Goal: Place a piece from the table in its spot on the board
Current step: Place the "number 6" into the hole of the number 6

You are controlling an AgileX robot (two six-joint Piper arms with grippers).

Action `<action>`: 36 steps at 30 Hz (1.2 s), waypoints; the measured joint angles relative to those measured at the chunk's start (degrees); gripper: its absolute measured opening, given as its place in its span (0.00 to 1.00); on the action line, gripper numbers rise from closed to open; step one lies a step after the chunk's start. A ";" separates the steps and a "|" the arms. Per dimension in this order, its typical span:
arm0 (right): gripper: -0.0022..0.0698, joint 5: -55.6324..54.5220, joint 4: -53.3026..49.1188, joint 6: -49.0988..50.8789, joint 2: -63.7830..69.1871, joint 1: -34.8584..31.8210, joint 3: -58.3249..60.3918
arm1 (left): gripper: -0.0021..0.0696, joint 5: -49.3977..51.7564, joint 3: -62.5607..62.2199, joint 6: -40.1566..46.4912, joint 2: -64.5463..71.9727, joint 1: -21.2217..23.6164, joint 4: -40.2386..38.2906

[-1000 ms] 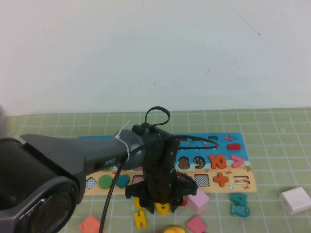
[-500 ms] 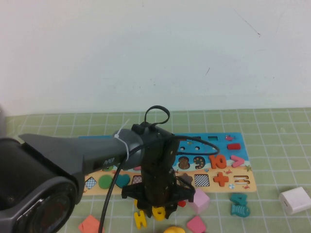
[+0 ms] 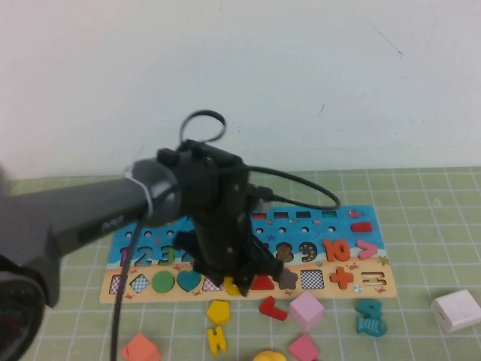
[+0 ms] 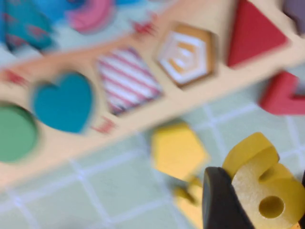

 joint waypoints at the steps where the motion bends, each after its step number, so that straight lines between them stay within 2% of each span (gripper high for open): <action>1: 0.03 0.00 0.00 0.00 0.00 0.00 0.00 | 0.43 0.10 -0.26 1.64 0.00 1.09 0.00; 6: 0.03 0.00 0.00 0.00 0.00 0.00 0.00 | 0.43 0.50 -2.98 11.78 0.21 5.92 -2.78; 10: 0.03 0.00 0.00 0.00 0.00 0.00 0.00 | 0.43 0.74 -6.47 16.91 1.10 7.77 -3.27; 15: 0.03 0.00 0.00 0.00 0.00 0.00 0.00 | 0.43 2.59 -12.10 21.67 5.05 7.92 -3.96; 24: 0.03 0.00 0.00 0.00 0.00 0.00 0.00 | 0.43 7.28 -21.85 24.89 14.34 7.92 -4.83; 36: 0.03 0.00 0.00 0.00 0.00 0.00 0.00 | 0.43 2.36 -23.35 30.03 17.98 7.92 -4.83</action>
